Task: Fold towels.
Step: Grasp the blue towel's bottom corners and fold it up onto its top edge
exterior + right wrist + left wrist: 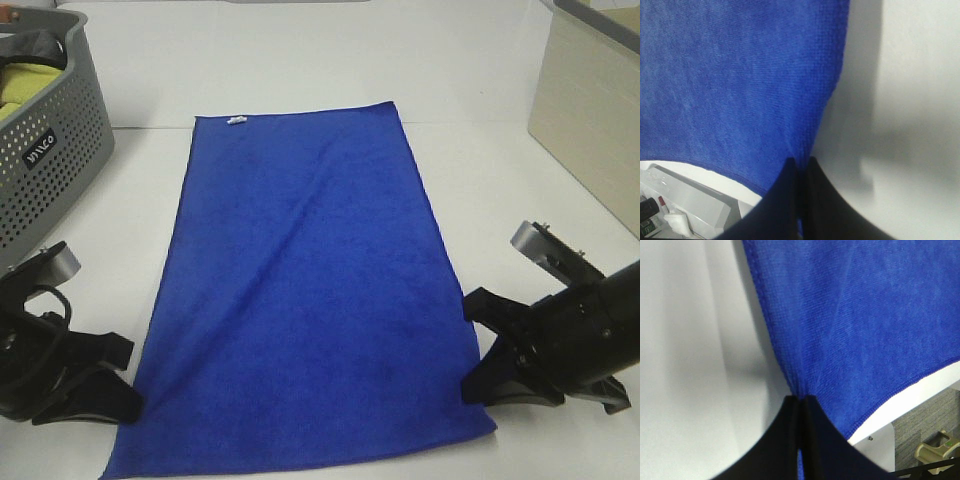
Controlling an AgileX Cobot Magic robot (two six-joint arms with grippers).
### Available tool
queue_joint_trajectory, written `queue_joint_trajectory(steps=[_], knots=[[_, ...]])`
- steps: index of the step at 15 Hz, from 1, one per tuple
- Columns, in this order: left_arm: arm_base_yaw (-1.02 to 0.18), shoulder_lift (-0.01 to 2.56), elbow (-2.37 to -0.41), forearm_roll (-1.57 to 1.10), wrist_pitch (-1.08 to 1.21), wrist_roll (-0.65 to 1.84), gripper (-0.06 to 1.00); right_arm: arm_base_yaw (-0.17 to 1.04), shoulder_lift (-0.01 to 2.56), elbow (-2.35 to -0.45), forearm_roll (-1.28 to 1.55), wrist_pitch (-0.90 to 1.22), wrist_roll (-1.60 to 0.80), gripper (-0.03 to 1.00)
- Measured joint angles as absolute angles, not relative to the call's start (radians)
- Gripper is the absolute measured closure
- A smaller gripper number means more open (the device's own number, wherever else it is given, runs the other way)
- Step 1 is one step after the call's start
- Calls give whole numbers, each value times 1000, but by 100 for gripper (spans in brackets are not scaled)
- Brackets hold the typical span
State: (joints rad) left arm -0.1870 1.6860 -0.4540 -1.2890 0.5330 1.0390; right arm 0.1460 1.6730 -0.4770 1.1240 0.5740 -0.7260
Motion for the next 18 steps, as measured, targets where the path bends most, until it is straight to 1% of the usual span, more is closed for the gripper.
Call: queue_joint_trajectory(steps=[4,6,9,13,14,16,18], knots=[[-187,1577,-355,-1284,550,1034,94,146,1573,-343,1117,572,-723,97],[-187,1540,-330,-1283,557,1031,94,146,1525,-307,1117,570,-723,97],[-187,1514,-327,-1314,571,1019,94,146,1488,-318,1105,570,-723,97],[-187,1515,-431,-1326,556,974,94,146,1500,-474,1045,572,-677,97],[-187,1517,-515,-1321,520,945,94,146,1535,-580,990,573,-634,97],[-187,1540,-626,-1278,486,907,94,146,1615,-725,910,596,-574,97],[-187,1623,-757,-1192,485,843,94,146,1711,-894,831,635,-510,97]])
